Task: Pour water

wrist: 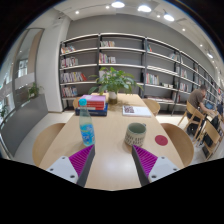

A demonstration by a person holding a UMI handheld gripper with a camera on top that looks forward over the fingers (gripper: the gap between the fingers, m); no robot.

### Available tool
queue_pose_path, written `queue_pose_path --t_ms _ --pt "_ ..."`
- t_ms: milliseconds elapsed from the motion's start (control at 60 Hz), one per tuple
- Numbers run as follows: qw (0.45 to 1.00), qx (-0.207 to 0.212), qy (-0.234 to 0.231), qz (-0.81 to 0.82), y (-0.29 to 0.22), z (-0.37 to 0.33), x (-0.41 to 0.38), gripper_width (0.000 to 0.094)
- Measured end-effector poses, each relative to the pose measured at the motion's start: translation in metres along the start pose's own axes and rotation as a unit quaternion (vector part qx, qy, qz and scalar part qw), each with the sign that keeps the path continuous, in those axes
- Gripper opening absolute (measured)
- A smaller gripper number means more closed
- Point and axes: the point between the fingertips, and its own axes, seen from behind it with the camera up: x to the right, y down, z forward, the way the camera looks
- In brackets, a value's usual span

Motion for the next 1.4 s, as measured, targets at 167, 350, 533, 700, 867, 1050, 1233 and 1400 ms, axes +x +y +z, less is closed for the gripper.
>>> queue_pose_path --t_ms 167,350,533,700,867,1050,1233,1400 --pt "1.0 -0.013 -0.026 -0.006 0.011 0.044 -0.059 0.0757" --pt "0.999 0.005 -0.037 0.002 -0.003 0.11 -0.099 0.0761" --pt "0.999 0.013 -0.035 -0.004 -0.019 0.172 -0.117 0.0761" --pt "0.998 0.045 -0.047 -0.008 -0.031 0.214 -0.129 0.0754" --pt "0.994 0.097 -0.043 0.01 -0.042 0.234 -0.124 0.0522" --pt "0.991 0.111 -0.059 0.048 -0.047 0.237 -0.119 0.0354" --pt "0.982 0.093 -0.108 0.121 -0.054 0.235 -0.113 0.0352" --pt "0.938 0.077 -0.149 0.305 -0.084 0.215 -0.084 0.0352"
